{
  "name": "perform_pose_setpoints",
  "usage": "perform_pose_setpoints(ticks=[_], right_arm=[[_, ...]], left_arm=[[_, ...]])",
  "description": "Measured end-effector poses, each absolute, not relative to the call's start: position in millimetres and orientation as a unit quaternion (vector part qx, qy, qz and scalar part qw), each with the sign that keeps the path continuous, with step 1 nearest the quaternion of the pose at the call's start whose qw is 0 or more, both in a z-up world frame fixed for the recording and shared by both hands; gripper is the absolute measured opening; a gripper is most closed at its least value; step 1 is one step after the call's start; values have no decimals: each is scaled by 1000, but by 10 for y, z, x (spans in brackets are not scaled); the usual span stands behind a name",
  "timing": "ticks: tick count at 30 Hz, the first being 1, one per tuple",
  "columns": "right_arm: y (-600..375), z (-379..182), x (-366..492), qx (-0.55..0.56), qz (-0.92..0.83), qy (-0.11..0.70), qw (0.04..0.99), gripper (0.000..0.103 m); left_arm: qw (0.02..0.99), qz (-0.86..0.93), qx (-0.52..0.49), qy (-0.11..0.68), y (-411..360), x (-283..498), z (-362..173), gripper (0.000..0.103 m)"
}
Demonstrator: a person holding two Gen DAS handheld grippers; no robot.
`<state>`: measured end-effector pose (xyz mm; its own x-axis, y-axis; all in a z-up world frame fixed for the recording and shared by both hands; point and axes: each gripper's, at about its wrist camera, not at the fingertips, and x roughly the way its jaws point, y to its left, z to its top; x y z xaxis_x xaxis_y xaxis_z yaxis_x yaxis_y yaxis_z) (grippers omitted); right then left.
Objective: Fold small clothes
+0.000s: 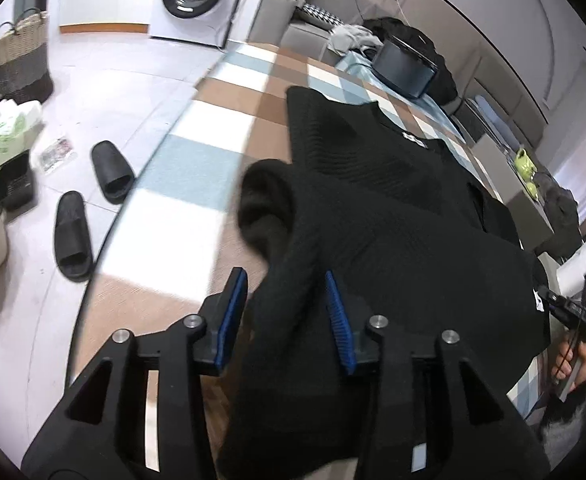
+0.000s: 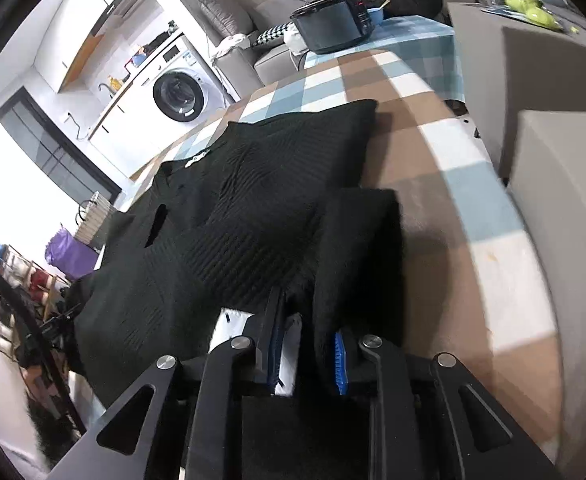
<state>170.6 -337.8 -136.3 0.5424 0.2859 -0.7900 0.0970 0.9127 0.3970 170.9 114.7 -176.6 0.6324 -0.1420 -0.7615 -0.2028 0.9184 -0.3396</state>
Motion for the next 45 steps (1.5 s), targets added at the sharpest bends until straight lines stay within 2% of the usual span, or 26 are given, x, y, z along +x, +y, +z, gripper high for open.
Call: perform_pose_setpoints(ticks=[6, 13, 15, 22, 25, 29, 30, 31, 32, 34, 35, 41, 45], right_arm=[[-3616, -1389, 1278, 233, 38, 465, 853, 24], [-3629, -1419, 1096, 243, 39, 456, 855, 23], [-3566, -1381, 1110, 228, 41, 444, 866, 3], [-3522, -1317, 1086, 227, 72, 437, 868, 2], [-3560, -1351, 1072, 228, 59, 448, 862, 4], [-3613, -1363, 994, 239, 42, 453, 858, 14], [-3632, -1359, 960, 243, 36, 452, 857, 19], [-3654, -1356, 921, 248, 30, 451, 857, 21], [-3673, -1352, 878, 253, 24, 451, 855, 24], [-3710, -1348, 778, 260, 13, 450, 854, 25], [-3722, -1349, 732, 263, 8, 451, 853, 27], [-3773, -1408, 499, 301, 2, 444, 844, 39], [-3794, -1416, 567, 305, 8, 426, 852, 39]], left_arm=[[879, 31, -212, 426, 1227, 1355, -1729, 41], [876, 33, -214, 431, 1182, 1178, -1710, 41], [876, 35, -211, 433, 1156, 1141, -1699, 41], [874, 40, -190, 444, 1070, 978, -1663, 41], [870, 47, -199, 450, 1099, 983, -1724, 41], [870, 34, -207, 447, 1080, 1029, -1750, 41], [871, 29, -207, 444, 1073, 1050, -1748, 37], [873, 23, -208, 441, 1059, 1064, -1740, 25], [874, 18, -206, 439, 1045, 1074, -1730, 19], [880, 15, -200, 431, 1023, 1073, -1690, 8], [883, 13, -202, 424, 1022, 1067, -1665, 6], [894, 3, -229, 385, 1093, 969, -1470, 4], [897, 0, -226, 380, 1116, 955, -1406, 4]])
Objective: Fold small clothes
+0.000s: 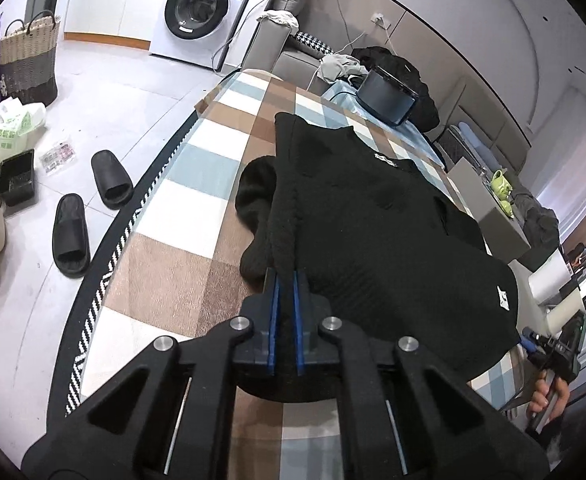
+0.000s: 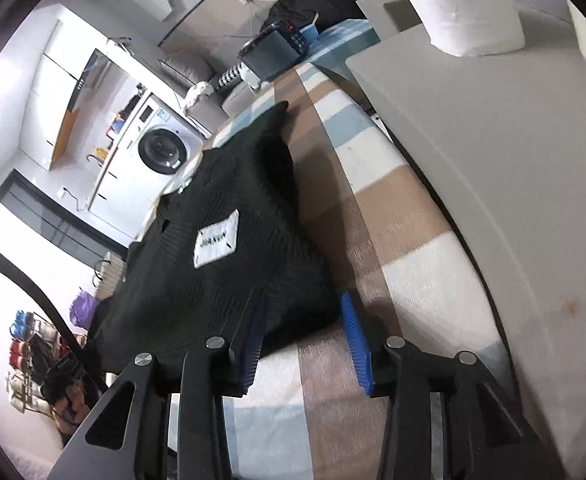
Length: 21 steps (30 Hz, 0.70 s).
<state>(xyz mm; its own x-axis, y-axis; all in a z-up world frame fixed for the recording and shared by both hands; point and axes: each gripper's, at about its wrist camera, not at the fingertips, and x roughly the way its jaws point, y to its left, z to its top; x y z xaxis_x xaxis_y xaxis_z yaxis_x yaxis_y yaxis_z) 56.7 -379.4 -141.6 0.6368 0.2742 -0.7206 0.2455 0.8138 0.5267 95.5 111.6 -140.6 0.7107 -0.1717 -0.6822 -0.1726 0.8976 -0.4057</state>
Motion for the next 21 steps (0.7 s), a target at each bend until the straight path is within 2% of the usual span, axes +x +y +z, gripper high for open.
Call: perform_pose_setpoints(ticks=[7, 8, 9, 11, 12, 21], right_arm=[[-3699, -1447, 1022, 258, 25, 432, 864, 39], [-3674, -1475, 1074, 254, 30, 435, 863, 37], [-3655, -1494, 1106, 248, 31, 440, 862, 21], [-3617, -1456, 1101, 241, 47, 433, 867, 7], [-3616, -1403, 1064, 245, 60, 420, 872, 5], [-3695, -877, 1065, 294, 94, 323, 895, 4]], left_arm=[[896, 10, -222, 384, 1123, 919, -1425, 4], [896, 11, -223, 384, 1126, 912, -1426, 4], [896, 12, -223, 384, 1122, 910, -1430, 4], [897, 12, -222, 381, 1127, 897, -1411, 4], [898, 13, -221, 380, 1127, 898, -1403, 4], [910, 4, -218, 352, 1221, 1126, -1213, 4]])
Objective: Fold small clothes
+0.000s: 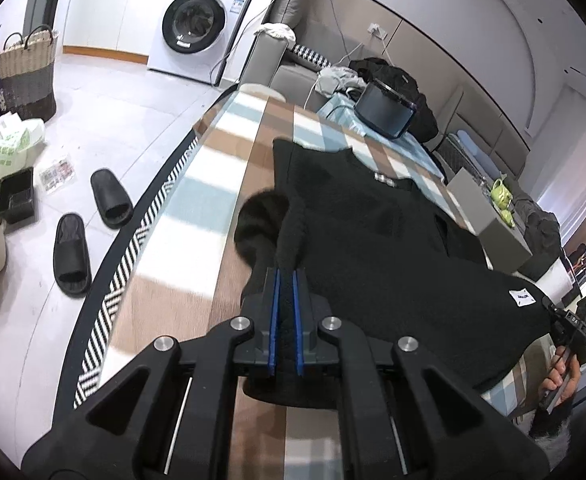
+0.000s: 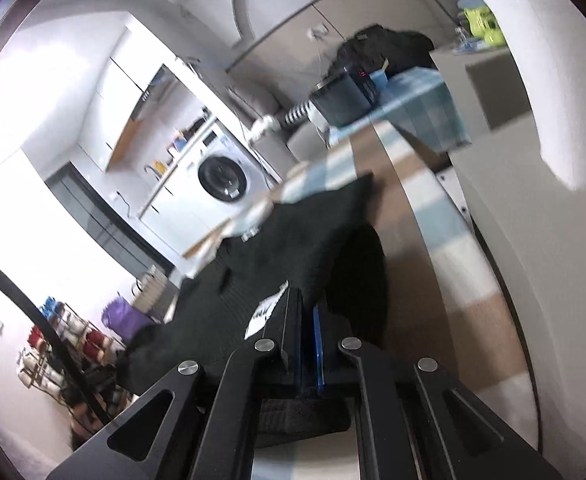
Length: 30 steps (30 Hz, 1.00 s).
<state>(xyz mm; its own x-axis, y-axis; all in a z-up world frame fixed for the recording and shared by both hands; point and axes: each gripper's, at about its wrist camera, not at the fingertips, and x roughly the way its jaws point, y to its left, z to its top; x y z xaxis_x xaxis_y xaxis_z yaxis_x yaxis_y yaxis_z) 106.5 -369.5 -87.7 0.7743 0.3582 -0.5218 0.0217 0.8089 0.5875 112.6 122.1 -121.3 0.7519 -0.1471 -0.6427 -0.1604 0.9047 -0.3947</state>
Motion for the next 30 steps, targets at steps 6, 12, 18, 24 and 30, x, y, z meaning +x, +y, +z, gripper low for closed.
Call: perform_pose_setpoints(ticks=[6, 12, 18, 24, 30], right_arm=[[-3625, -623, 1525, 302, 103, 297, 900, 4], [-3572, -547, 1919, 282, 81, 309, 905, 4], [-3638, -823, 1777, 293, 67, 338, 892, 5], [-3699, -965, 1556, 311, 60, 345, 883, 5], [-3672, -1041, 1453, 313, 61, 358, 878, 5]], left_arm=[[926, 24, -222, 305, 1471, 1465, -892, 0], [918, 20, -236, 319, 1630, 1672, -871, 0], [893, 17, -237, 382, 1460, 1487, -1261, 29], [868, -3, -271, 415, 1306, 1217, -1584, 39], [852, -15, -248, 461, 1079, 1161, -1744, 40]])
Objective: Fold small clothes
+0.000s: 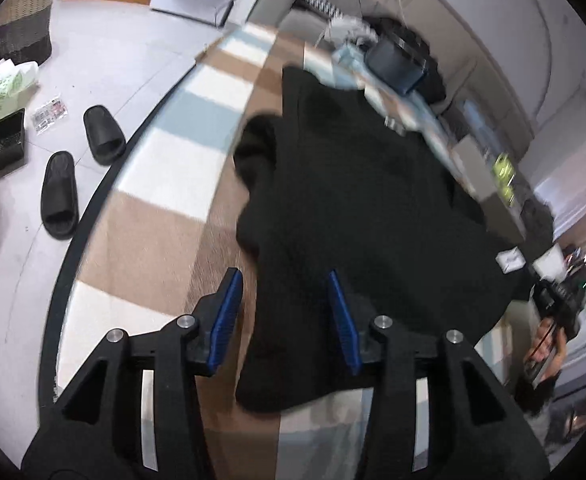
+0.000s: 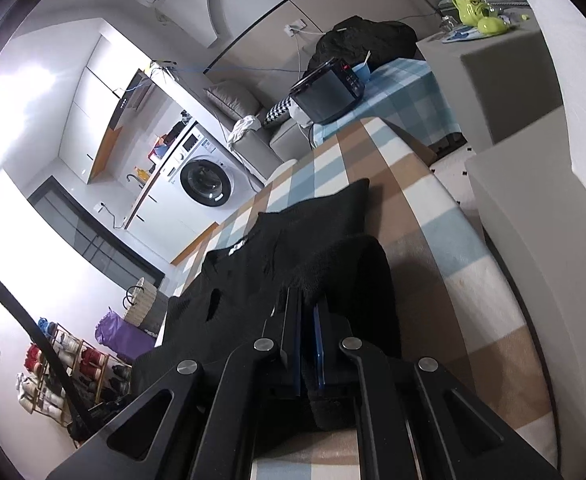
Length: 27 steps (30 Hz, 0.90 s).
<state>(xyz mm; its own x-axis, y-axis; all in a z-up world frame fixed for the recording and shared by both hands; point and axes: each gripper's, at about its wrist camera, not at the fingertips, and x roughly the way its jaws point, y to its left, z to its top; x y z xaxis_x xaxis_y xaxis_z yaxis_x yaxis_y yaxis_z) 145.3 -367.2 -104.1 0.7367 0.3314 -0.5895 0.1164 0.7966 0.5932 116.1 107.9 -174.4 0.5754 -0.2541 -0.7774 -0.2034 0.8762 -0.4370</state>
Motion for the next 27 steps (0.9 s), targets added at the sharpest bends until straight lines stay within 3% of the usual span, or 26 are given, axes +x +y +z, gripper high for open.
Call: perform_pose_setpoints(ticks=[3, 7, 8, 11, 13, 14, 16, 18, 27], right_arm=[[-3663, -1076, 1439, 314, 64, 361, 876, 5], [-3642, -1126, 1430, 314, 68, 371, 871, 8], [-3634, -1146, 1429, 313, 70, 376, 869, 12], [-3602, -1234, 1440, 311, 85, 397, 859, 41], [-3568, -1307, 1466, 304, 93, 412, 854, 41], [-3558, -1330, 1474, 300, 90, 416, 854, 41], [-3538, -1371, 1490, 294, 89, 419, 854, 31], [-3536, -1354, 1486, 296, 95, 412, 857, 8], [-3722, -930, 1522, 352, 117, 335, 866, 5]], left_arm=[[849, -7, -229, 477, 993, 1226, -1784, 40], [869, -17, -207, 449, 922, 1219, -1667, 5], [875, -23, -203, 438, 908, 1206, -1623, 4], [883, -32, -212, 417, 933, 1174, -1498, 4], [886, -32, -222, 406, 983, 1160, -1433, 4], [887, -34, -227, 400, 1010, 1155, -1400, 4], [892, -35, -233, 385, 1051, 1154, -1321, 4], [896, -37, -238, 373, 1088, 1159, -1242, 3], [920, -35, -228, 315, 1222, 1544, -814, 1]])
